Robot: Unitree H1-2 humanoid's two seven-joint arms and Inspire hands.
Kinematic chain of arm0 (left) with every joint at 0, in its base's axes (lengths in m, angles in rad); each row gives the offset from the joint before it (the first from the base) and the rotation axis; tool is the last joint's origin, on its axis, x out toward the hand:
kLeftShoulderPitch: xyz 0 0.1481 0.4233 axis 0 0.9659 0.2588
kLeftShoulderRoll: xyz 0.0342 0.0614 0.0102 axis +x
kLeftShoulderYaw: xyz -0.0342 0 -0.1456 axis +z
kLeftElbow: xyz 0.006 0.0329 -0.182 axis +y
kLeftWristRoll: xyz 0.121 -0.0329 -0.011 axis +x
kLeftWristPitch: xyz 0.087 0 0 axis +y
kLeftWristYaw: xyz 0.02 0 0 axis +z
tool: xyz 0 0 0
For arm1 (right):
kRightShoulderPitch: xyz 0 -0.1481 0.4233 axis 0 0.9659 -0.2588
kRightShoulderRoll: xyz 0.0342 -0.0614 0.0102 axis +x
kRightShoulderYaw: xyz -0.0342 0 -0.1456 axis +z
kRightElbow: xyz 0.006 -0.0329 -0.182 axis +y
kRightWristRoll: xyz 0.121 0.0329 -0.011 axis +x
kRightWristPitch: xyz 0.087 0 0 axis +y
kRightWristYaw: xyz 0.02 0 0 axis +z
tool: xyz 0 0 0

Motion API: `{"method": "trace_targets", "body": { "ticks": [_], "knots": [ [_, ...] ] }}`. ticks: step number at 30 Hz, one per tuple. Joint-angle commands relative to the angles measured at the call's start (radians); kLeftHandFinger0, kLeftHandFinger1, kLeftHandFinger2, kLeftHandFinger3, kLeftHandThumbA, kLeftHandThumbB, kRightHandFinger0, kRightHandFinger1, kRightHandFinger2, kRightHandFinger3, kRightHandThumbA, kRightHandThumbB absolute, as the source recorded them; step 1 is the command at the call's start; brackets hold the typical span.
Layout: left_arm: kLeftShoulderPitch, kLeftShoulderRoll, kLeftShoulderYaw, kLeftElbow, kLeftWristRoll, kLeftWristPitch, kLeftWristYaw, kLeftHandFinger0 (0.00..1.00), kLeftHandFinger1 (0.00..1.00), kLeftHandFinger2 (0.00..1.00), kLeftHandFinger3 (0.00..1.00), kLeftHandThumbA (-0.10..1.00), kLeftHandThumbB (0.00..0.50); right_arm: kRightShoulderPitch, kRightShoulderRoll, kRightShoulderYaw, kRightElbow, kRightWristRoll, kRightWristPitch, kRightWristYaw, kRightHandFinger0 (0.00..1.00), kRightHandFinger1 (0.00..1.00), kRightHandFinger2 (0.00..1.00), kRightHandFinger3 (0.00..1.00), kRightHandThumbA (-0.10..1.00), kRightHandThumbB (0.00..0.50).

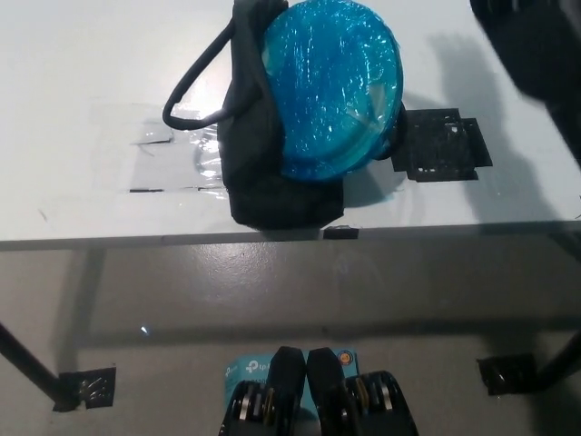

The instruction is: The robot uses its right hand to pick up a stack of plates kept in the middle of the desk and put it inside a bag kept next to it

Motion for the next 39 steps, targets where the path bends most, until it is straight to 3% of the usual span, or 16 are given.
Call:
{"method": "trace_targets", "body": {
  "ticks": [1, 2, 4, 8, 9, 11, 15, 16, 20, 22, 25, 29, 32, 33, 37, 39],
  "knots": [
    [0.025, 0.02, 0.03, -0.024, -0.025, 0.015, 0.048, 0.7, 0.76, 0.8, 0.85, -0.1, 0.005, 0.189, -0.133, -0.141, -0.458, 0.05, 0.073, 0.161, 1.0, 1.0, 1.0, 1.0, 1.0, 0.394],
    [0.026, 0.029, 0.031, -0.017, -0.029, 0.015, 0.061, 0.7, 0.77, 0.8, 0.83, -0.1, 0.011, 0.334, -0.126, -0.236, -0.597, 0.167, 0.073, 0.119, 1.0, 1.0, 1.0, 1.0, 1.0, 0.359],
    [0.026, 0.028, 0.031, -0.018, -0.031, 0.015, 0.062, 0.7, 0.76, 0.8, 0.82, -0.1, 0.007, 0.436, -0.103, -0.332, -0.689, 0.264, 0.073, 0.116, 1.0, 1.0, 1.0, 1.0, 1.0, 0.322],
    [0.035, 0.03, 0.036, -0.012, -0.032, 0.014, 0.073, 0.7, 0.77, 0.8, 0.85, -0.1, 0.003, 0.597, -0.084, -0.41, -0.809, 0.274, 0.073, 0.106, 1.0, 1.0, 1.0, 1.0, 1.0, 0.297],
    [0.04, 0.027, 0.042, -0.014, -0.052, 0.013, 0.085, 0.68, 0.75, 0.79, 0.84, -0.1, 0.002, 0.654, -0.075, -0.431, -0.848, 0.297, 0.071, 0.091, 1.0, 1.0, 1.0, 1.0, 1.0, 0.233],
    [0.044, 0.026, 0.053, -0.011, -0.068, 0.014, 0.089, 0.7, 0.77, 0.82, 0.86, -0.1, 0.0, 0.774, -0.066, -0.457, -0.912, 0.304, 0.051, 0.066, 1.0, 1.0, 1.0, 1.0, 1.0, 0.194],
    [0.038, 0.045, 0.038, -0.001, -0.044, 0.003, 0.089, 0.72, 0.78, 0.84, 0.88, -0.1, 0.0, 0.996, -0.065, -0.498, -1.006, 0.324, -0.016, 0.057, 1.0, 1.0, 1.0, 1.0, 1.0, 0.187],
    [0.037, 0.04, 0.045, 0.0, -0.053, 0.013, 0.085, 0.72, 0.78, 0.84, 0.89, -0.1, 0.0, 1.034, -0.062, -0.507, -1.011, 0.33, -0.05, 0.049, 1.0, 1.0, 1.0, 1.0, 0.97, 0.159],
    [0.041, 0.034, 0.059, 0.005, -0.062, 0.014, 0.086, 0.74, 0.8, 0.86, 0.9, -0.1, 0.0, 1.164, -0.05, -0.529, -1.04, 0.335, -0.114, 0.035, 1.0, 1.0, 1.0, 1.0, 0.9, 0.172],
    [0.043, 0.026, 0.067, 0.008, -0.058, 0.015, 0.082, 0.74, 0.8, 0.86, 0.9, -0.1, 0.0, 1.282, -0.068, -0.518, -1.07, 0.259, -0.176, 0.01, 1.0, 1.0, 1.0, 1.0, 0.97, 0.188],
    [0.044, 0.019, 0.077, -0.001, -0.04, 0.015, 0.065, 0.77, 0.82, 0.88, 0.93, -0.1, 0.0, 1.369, -0.054, -0.528, -1.086, 0.218, -0.227, -0.019, 1.0, 1.0, 1.0, 1.0, 0.97, 0.208],
    [0.038, 0.036, 0.067, 0.002, -0.042, 0.014, 0.08, 0.75, 0.8, 0.85, 0.92, -0.1, 0.0, 1.455, -0.04, -0.538, -1.041, 0.207, -0.35, -0.052, 1.0, 1.0, 1.0, 1.0, 0.97, 0.184],
    [0.034, 0.041, 0.063, 0.009, -0.051, 0.014, 0.089, 0.73, 0.78, 0.84, 0.91, -0.1, 0.0, 1.491, -0.025, -0.544, -0.988, 0.206, -0.387, -0.072, 1.0, 1.0, 1.0, 1.0, 0.97, 0.199],
    [0.034, 0.039, 0.066, 0.012, -0.057, 0.014, 0.091, 0.74, 0.8, 0.86, 0.92, -0.1, 0.0, 1.515, -0.008, -0.552, -0.94, 0.234, -0.413, -0.08, 1.0, 1.0, 1.0, 1.0, 0.92, 0.218],
    [0.037, 0.034, 0.075, 0.015, -0.074, 0.014, 0.101, 0.74, 0.8, 0.86, 0.93, -0.1, 0.0, 1.544, 0.011, -0.554, -0.796, 0.261, -0.53, -0.103, 1.0, 1.0, 1.0, 1.0, 0.88, 0.197],
    [0.039, 0.035, 0.073, 0.016, -0.07, 0.014, 0.105, 0.75, 0.81, 0.87, 0.94, -0.1, 0.003, 1.54, 0.02, -0.559, -0.645, 0.279, -0.641, -0.129, 1.0, 1.0, 1.0, 1.0, 0.76, 0.18]
  ]
}}
